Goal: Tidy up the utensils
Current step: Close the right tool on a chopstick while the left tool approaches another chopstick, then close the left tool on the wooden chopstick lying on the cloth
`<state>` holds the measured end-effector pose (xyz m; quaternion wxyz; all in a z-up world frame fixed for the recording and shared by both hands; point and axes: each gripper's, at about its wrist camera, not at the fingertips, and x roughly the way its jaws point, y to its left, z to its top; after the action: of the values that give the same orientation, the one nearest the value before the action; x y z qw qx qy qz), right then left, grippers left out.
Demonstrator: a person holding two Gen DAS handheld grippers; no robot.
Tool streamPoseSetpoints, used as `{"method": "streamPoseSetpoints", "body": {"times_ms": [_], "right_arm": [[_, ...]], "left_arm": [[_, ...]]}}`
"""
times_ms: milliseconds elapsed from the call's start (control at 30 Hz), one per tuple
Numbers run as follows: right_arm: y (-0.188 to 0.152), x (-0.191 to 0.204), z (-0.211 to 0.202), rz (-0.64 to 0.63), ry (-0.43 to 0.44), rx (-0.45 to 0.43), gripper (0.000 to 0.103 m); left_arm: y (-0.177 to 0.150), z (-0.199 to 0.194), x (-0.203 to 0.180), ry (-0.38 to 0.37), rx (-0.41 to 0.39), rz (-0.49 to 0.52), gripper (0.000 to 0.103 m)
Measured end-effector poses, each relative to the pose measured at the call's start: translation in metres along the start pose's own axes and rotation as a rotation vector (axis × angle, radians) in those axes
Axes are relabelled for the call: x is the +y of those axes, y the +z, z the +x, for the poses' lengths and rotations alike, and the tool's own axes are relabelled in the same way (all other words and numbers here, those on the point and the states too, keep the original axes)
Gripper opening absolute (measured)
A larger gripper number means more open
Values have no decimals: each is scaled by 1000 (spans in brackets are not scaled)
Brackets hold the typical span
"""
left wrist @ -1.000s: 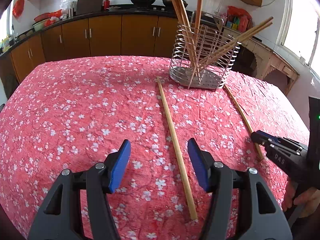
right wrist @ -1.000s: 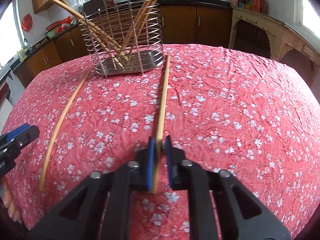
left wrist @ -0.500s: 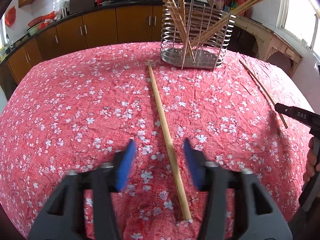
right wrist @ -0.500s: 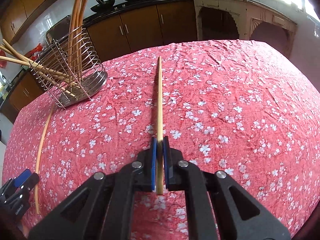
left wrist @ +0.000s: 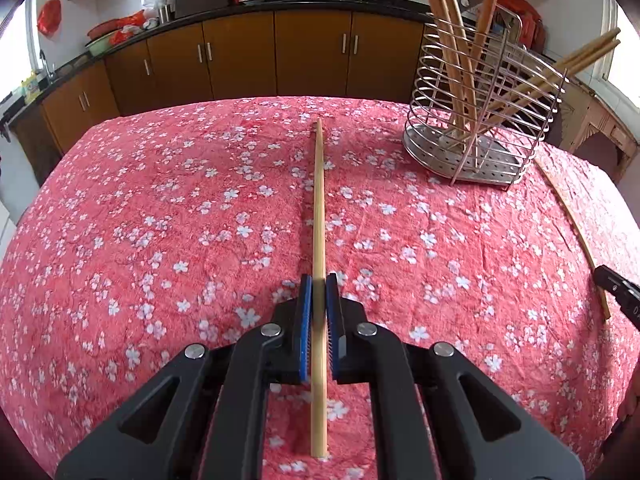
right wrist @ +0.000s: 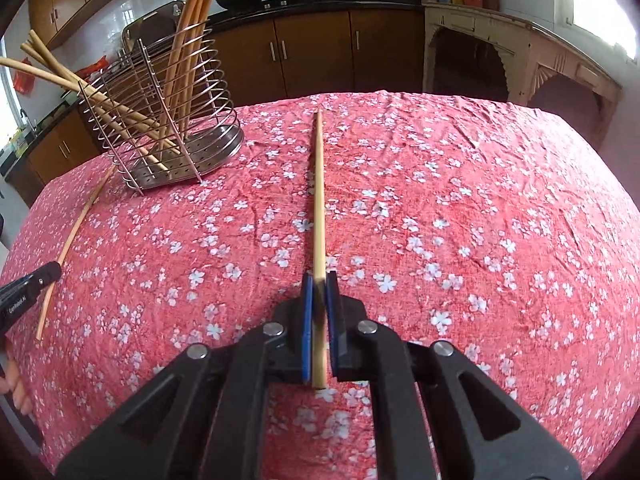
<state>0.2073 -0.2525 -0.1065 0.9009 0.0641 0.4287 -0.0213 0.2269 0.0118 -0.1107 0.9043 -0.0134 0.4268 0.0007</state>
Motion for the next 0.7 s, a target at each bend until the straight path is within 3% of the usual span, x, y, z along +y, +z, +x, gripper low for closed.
{"method": "streamPoseSetpoints", "body": {"times_ms": [100, 333, 700], "right_arm": [[0, -1, 2, 9, 10, 1, 8], [0, -1, 2, 9, 12, 1, 8], [0, 1, 3, -7, -6, 0, 8]], "left_arm": [[3, 2, 1, -1, 1, 3, 8], [3, 3, -14, -5, 1, 39, 21], [4, 0, -4, -44, -2, 7, 22]]}}
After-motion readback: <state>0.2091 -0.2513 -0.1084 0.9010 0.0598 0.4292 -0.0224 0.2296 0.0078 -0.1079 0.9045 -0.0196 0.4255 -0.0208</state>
